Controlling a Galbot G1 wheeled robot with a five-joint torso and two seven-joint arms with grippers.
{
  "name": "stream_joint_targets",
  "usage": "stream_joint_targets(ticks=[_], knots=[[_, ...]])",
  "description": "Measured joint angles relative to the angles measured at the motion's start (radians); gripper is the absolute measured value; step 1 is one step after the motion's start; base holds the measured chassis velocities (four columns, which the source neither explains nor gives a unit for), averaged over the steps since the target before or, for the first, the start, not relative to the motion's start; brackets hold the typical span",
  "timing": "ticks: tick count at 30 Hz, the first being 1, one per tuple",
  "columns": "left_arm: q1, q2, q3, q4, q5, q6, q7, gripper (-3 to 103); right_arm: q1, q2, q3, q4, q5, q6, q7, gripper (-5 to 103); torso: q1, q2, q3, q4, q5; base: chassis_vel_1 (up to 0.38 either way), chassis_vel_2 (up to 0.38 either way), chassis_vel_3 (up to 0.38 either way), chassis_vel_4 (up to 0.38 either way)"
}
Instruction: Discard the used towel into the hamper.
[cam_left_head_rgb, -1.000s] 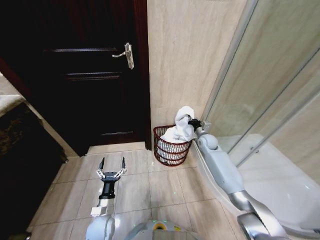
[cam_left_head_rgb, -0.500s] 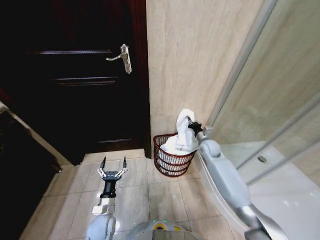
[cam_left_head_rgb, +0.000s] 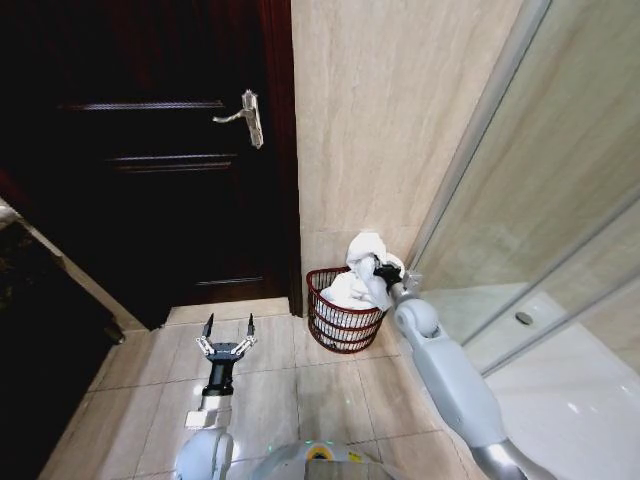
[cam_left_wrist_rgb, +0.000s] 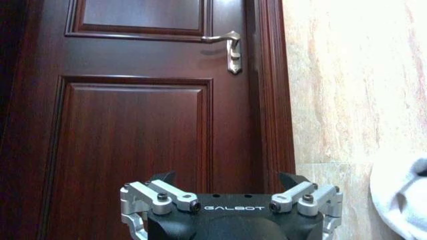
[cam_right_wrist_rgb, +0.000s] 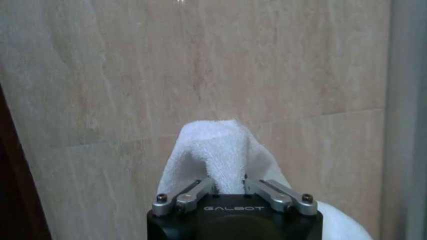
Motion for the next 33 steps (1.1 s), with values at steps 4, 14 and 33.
stream_joint_targets(ticks=[4, 14, 33], knots=[[0.009, 0.0, 0.0, -0.01, 0.007, 0.0, 0.003, 100, 0.019, -0.003, 0.006, -0.026, -0.006, 0.017, -0.015, 5, 0.0, 0.0, 0.0, -0.0004, 0.0, 0.0, 0.0, 0.0, 0.0], [0.011, 0.0, -0.001, -0.012, 0.009, -0.002, 0.005, 100, 0.006, -0.019, 0.017, -0.023, -0.024, 0.023, -0.02, 5, 0.0, 0.0, 0.0, -0.0004, 0.0, -0.05, 0.046, 0.056, -0.05], [0.0, 0.0, 0.005, 0.008, 0.006, -0.015, 0.002, 100, -0.141, -0.03, 0.053, 0.09, -0.076, -0.018, -0.03, 5, -0.013, -0.033, -0.02, 0.0, 0.0, -0.02, 0.019, 0.02, -0.022]])
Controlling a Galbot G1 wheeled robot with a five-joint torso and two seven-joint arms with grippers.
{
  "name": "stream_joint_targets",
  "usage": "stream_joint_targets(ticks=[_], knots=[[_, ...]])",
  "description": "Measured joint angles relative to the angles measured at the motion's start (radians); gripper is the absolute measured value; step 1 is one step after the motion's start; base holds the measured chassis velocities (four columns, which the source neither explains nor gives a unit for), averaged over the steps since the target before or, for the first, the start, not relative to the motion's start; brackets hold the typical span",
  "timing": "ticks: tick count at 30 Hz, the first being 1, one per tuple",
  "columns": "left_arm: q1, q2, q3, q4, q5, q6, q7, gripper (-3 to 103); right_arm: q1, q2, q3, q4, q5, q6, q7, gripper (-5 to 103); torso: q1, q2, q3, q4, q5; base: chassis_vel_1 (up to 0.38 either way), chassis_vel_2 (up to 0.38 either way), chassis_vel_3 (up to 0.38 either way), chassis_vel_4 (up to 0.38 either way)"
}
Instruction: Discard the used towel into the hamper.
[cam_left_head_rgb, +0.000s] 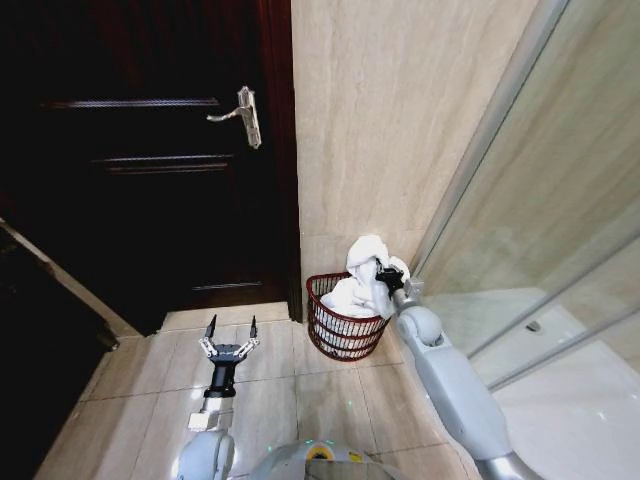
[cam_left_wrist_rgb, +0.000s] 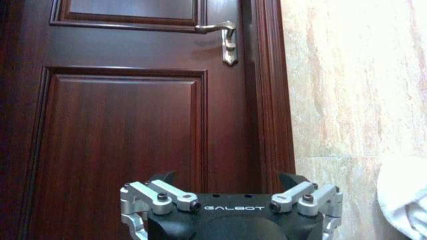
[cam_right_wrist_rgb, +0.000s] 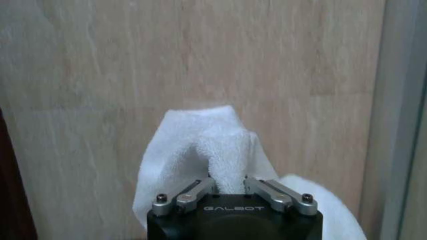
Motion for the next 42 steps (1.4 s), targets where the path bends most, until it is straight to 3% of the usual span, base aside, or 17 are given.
stream_joint_targets(ticks=[7, 17, 28, 32, 37, 42], knots=[[-0.001, 0.0, 0.003, 0.002, 0.002, 0.0, 0.0, 100, -0.006, -0.039, 0.025, 0.03, 0.005, -0.009, -0.001, 5, 0.0, 0.0, 0.0, -0.0004, 0.0002, 0.0, 0.0, 0.0, 0.0], [-0.002, 0.0, 0.009, -0.001, 0.027, 0.0, 0.001, 100, 0.203, -0.153, -0.047, 0.22, 0.172, -0.053, 0.064, 5, 0.0, 0.001, 0.0, 0.0001, -0.0001, 0.0, 0.0, 0.0, 0.0], [0.01, 0.0, 0.013, -0.013, 0.072, 0.001, 0.002, 100, 0.398, -0.25, -0.031, 0.233, 0.323, -0.082, 0.062, 5, 0.001, 0.001, 0.001, -0.0001, 0.0002, 0.0, 0.0, 0.0, 0.0], [0.016, 0.0, 0.013, -0.021, 0.077, -0.002, 0.002, 100, 0.516, -0.286, -0.057, 0.242, 0.411, -0.108, 0.099, 5, 0.001, 0.002, 0.001, 0.0, -0.0002, 0.0, 0.0, 0.0, 0.0], [0.023, 0.0, 0.011, -0.029, 0.072, -0.003, 0.001, 100, 0.517, -0.292, -0.059, 0.253, 0.431, -0.124, 0.119, 5, 0.001, 0.002, 0.001, 0.0002, -0.0007, 0.0, 0.0, 0.0, 0.0], [0.025, 0.0, 0.007, -0.025, 0.058, -0.013, -0.002, 100, 0.367, -0.243, -0.082, 0.291, 0.425, -0.124, 0.138, 5, 0.001, 0.002, 0.001, -0.0004, 0.0002, 0.0, 0.0, 0.0, 0.0]])
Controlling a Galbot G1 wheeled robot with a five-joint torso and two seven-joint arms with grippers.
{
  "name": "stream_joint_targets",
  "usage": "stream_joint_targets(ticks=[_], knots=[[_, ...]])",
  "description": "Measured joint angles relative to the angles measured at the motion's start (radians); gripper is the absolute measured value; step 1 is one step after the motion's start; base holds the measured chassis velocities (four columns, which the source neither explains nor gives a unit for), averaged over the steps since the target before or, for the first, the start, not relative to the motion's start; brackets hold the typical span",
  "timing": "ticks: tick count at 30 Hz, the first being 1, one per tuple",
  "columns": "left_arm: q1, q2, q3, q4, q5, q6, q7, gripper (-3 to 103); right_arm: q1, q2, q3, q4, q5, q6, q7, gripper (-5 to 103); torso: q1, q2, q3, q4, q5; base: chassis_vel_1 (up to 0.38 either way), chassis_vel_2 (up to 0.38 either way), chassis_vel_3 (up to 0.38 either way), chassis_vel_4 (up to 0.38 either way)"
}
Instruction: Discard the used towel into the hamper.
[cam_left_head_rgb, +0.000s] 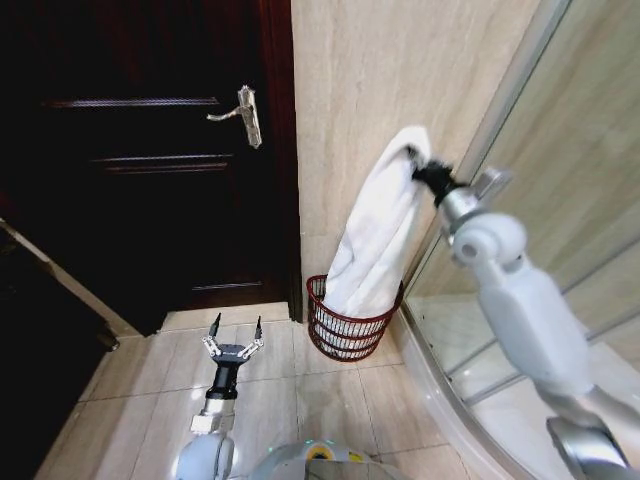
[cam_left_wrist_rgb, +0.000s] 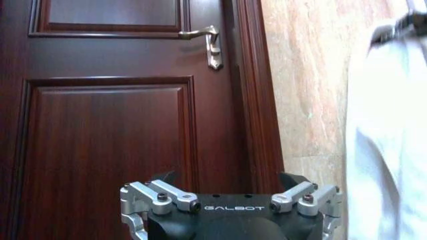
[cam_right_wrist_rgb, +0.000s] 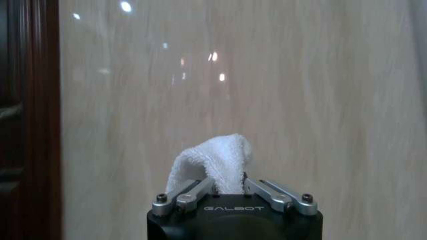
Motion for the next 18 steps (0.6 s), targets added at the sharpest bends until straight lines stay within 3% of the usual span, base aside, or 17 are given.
stream_joint_targets(ticks=[7, 14, 18], knots=[[-0.006, 0.0, -0.007, 0.021, -0.027, -0.009, -0.001, 100, -0.133, 0.144, -0.036, -0.101, -0.008, 0.033, 0.023, 5, 0.0, 0.0, 0.0, 0.0006, -0.0003, 0.0, 0.0, 0.0, 0.0], [-0.009, 0.0, -0.013, 0.026, -0.035, -0.009, -0.002, 100, -0.174, 0.209, 0.004, -0.299, -0.021, 0.07, 0.024, 5, 0.0, 0.0, 0.0, 0.0003, -0.0004, 0.0, 0.0, 0.0, 0.0], [-0.014, 0.0, -0.011, 0.035, -0.035, -0.009, -0.002, 100, -0.184, 0.224, 0.045, -0.418, -0.08, 0.084, -0.009, 5, 0.0, 0.0, 0.0, 0.0003, -0.0002, 0.0, 0.0, 0.0, 0.0]])
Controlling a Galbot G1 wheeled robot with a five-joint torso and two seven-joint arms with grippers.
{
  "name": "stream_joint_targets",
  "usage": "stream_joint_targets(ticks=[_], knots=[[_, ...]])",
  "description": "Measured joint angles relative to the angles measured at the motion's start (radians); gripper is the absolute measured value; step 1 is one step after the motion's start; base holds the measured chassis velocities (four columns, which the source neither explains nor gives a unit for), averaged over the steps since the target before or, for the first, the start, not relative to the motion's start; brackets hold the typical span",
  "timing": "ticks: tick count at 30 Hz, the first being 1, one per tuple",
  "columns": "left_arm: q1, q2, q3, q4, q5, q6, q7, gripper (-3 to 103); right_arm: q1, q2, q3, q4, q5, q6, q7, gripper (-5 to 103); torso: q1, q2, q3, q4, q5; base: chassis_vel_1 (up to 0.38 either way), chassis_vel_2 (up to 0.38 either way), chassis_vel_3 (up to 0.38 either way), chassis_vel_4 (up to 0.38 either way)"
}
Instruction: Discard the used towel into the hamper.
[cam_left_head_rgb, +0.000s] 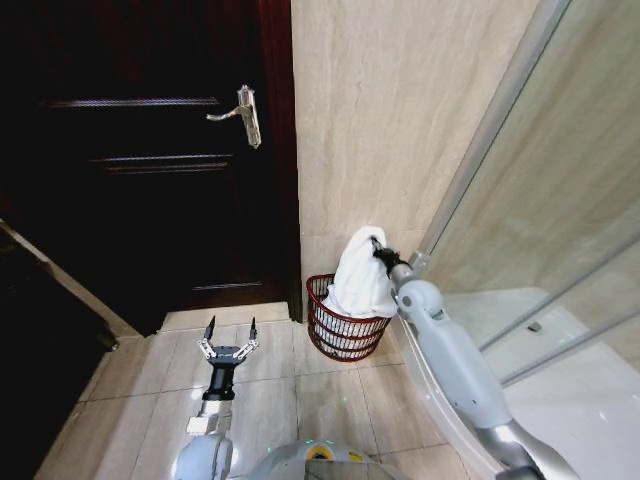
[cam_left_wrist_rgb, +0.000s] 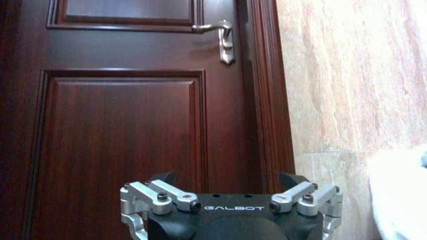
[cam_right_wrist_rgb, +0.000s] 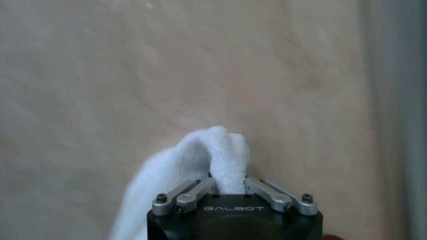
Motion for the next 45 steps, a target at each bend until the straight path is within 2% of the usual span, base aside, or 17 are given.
stream_joint_targets(ticks=[6, 12, 21, 23, 25, 28, 29, 32, 33, 34, 36, 37, 38, 41, 43, 45], knots=[[-0.006, 0.0, 0.001, 0.004, 0.0, 0.001, 0.0, 100, -0.024, 0.002, 0.04, -0.09, -0.042, -0.033, -0.043, 5, 0.0, 0.0, 0.0, -0.0001, 0.0, 0.0, 0.0, 0.0, 0.0], [-0.009, 0.0, 0.004, 0.008, 0.004, 0.003, 0.001, 100, -0.051, 0.026, 0.051, -0.115, -0.094, -0.158, -0.086, 5, 0.0, 0.0, 0.0, 0.0, -0.0001, 0.0, 0.0, 0.0, 0.0], [-0.001, 0.0, 0.0, -0.002, 0.003, 0.005, 0.001, 100, -0.046, 0.049, 0.055, -0.152, -0.172, -0.227, -0.141, 3, 0.0, 0.0, 0.0, 0.0001, -0.0001, 0.0, 0.0, 0.0, 0.0], [0.0, 0.0, 0.0, -0.01, 0.002, 0.008, 0.001, 100, -0.065, 0.041, 0.051, -0.117, -0.193, -0.215, -0.147, 13, 0.0, 0.0, 0.0, 0.0002, 0.0002, 0.0, 0.0, 0.0, 0.0], [0.001, 0.0, 0.0, -0.015, 0.001, 0.011, 0.0, 100, -0.073, 0.034, 0.053, -0.091, -0.202, -0.203, -0.145, 13, 0.0, 0.0, 0.0, 0.0002, 0.0002, 0.0, 0.0, 0.0, 0.0], [0.003, 0.0, 0.0, -0.024, -0.008, 0.022, -0.001, 100, -0.122, -0.001, 0.079, 0.012, -0.265, -0.137, -0.154, 28, 0.0, 0.0, 0.0, 0.0004, 0.0, 0.0, 0.0, 0.0, 0.0], [0.003, 0.0, 0.0, -0.024, -0.008, 0.022, -0.001, 100, -0.122, -0.001, 0.079, 0.012, -0.265, -0.137, -0.154, 28, 0.0, 0.0, 0.0, 0.0004, 0.0, 0.0, 0.0, 0.0, 0.0], [0.004, 0.0, 0.01, -0.024, -0.008, 0.035, -0.009, 100, -0.204, -0.044, 0.13, 0.13, -0.364, -0.004, -0.211, 44, 0.0, 0.0, 0.0, -0.0003, -0.0001, 0.0, 0.0, 0.0, 0.0], [0.004, 0.0, 0.01, -0.024, -0.008, 0.035, -0.009, 100, -0.204, -0.044, 0.13, 0.13, -0.364, -0.004, -0.211, 44, 0.0, 0.0, 0.0, -0.0003, -0.0001, 0.0, 0.0, 0.0, 0.0], [0.003, 0.0, 0.014, -0.023, -0.008, 0.037, -0.009, 100, -0.227, -0.052, 0.141, 0.163, -0.382, 0.03, -0.214, 44, 0.0, 0.0, 0.0, -0.0001, 0.0, 0.0, 0.0, 0.0, 0.0], [0.002, 0.0, 0.019, -0.023, -0.008, 0.044, -0.01, 100, -0.274, -0.062, 0.162, 0.233, -0.407, 0.08, -0.216, 56, 0.0, 0.0, 0.0, 0.0, 0.0, 0.0, 0.0, 0.0, 0.0], [-0.001, 0.0, 0.02, -0.023, -0.011, 0.048, -0.01, 100, -0.303, -0.063, 0.172, 0.277, -0.418, 0.1, -0.215, 61, 0.0, 0.0, 0.0, -0.0001, 0.0001, 0.0, 0.0, 0.0, 0.0], [-0.001, 0.0, 0.02, -0.023, -0.011, 0.048, -0.01, 100, -0.303, -0.063, 0.172, 0.277, -0.418, 0.1, -0.215, 61, 0.0, 0.0, 0.0, -0.0001, 0.0001, 0.0, 0.0, 0.0, 0.0], [-0.008, 0.0, 0.021, -0.023, -0.023, 0.063, -0.01, 100, -0.393, -0.046, 0.192, 0.394, -0.447, 0.123, -0.197, 78, 0.0, 0.0, 0.0, 0.0001, -0.0001, 0.0, 0.0, 0.0, 0.0], [-0.009, 0.0, 0.02, -0.023, -0.026, 0.066, -0.01, 100, -0.407, -0.041, 0.195, 0.408, -0.454, 0.126, -0.194, 78, 0.0, 0.0, 0.0, 0.0001, -0.0002, 0.0, 0.0, 0.0, 0.0], [-0.013, 0.0, 0.02, -0.021, -0.036, 0.078, -0.011, 100, -0.483, 0.004, 0.213, 0.467, -0.503, 0.146, -0.187, 88, 0.0, 0.0, 0.0, 0.0001, 0.0, 0.0, 0.0, 0.0, 0.0]])
